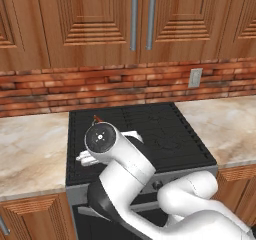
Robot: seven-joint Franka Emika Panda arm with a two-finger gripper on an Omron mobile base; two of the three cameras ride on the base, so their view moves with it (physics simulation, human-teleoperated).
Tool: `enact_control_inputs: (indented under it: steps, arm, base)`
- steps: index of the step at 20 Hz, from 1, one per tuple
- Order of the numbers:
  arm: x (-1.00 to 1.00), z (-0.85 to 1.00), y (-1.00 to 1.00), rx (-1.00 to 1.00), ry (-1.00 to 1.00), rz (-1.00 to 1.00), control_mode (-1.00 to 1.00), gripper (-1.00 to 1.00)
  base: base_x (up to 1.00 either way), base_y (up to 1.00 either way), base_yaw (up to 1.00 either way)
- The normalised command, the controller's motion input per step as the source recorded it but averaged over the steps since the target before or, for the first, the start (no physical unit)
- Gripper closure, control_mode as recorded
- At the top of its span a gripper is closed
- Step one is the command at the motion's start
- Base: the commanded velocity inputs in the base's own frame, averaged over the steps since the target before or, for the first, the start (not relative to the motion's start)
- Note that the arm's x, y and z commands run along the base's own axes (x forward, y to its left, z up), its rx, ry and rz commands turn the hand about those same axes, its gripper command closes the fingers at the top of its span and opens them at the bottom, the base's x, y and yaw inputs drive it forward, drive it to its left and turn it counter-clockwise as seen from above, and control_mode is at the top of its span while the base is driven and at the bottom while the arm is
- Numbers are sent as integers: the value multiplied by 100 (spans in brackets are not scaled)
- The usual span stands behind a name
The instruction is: The kettle is done boiling. Turn off the stove, then wait for 300 timesteps before moving the kettle to the dining table.
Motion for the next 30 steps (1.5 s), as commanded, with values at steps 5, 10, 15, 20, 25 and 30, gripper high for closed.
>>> enact_control_inputs:
  steps: [5,10,15,20,25,30]
  arm:
    - [0,15,-37,-1,5,4,-100,-100]
    - [0,3,-40,0,3,4,-100,-100]
    - [0,0,-36,0,0,1,-100,-100]
    - [18,0,-31,1,0,5,-100,-100]
    - [39,-1,-22,5,0,3,-100,-100]
    - [55,0,-1,4,3,0,-100,-100]
  base:
    - [0,0,0]
    - [0,0,0]
    - [0,0,0]
    - [0,0,0]
    - [0,0,0]
    - [0,0,0]
